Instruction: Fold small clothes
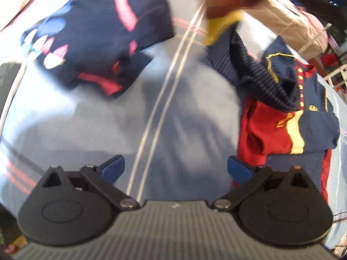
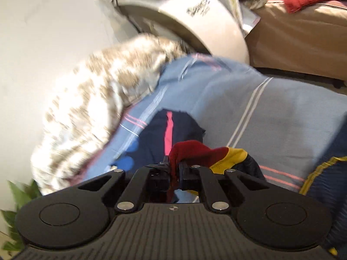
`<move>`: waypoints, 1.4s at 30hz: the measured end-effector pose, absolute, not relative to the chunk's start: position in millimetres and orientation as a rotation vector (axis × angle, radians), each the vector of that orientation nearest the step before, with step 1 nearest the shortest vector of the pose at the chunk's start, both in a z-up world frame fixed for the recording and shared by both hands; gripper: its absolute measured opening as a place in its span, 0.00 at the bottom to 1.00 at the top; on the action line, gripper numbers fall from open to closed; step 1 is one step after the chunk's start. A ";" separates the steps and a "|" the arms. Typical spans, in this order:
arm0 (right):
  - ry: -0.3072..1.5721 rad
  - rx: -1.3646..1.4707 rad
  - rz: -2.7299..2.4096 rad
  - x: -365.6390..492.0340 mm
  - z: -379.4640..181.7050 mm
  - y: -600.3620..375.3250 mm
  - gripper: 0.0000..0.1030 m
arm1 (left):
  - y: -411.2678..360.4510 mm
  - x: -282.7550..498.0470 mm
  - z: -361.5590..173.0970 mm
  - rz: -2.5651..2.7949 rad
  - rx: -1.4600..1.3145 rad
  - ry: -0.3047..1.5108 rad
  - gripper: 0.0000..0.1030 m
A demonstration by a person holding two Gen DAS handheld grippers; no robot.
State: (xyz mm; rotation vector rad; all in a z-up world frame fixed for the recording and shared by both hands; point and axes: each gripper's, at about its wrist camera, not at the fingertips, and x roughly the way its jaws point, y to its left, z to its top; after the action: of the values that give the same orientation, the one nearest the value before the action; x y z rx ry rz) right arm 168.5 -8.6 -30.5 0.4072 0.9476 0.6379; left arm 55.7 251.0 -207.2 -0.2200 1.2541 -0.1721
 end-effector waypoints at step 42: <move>1.519 0.073 0.279 -169.2 -101.8 -208.6 0.17 | 97.7 124.4 -200.6 -0.464 -0.080 1.297 0.95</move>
State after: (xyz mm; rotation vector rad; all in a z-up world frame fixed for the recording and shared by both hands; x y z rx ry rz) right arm -169.2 -208.6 -101.8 0.0728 1.5189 0.2794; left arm 124.4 97.7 -200.6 -0.0797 1.2974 -0.4645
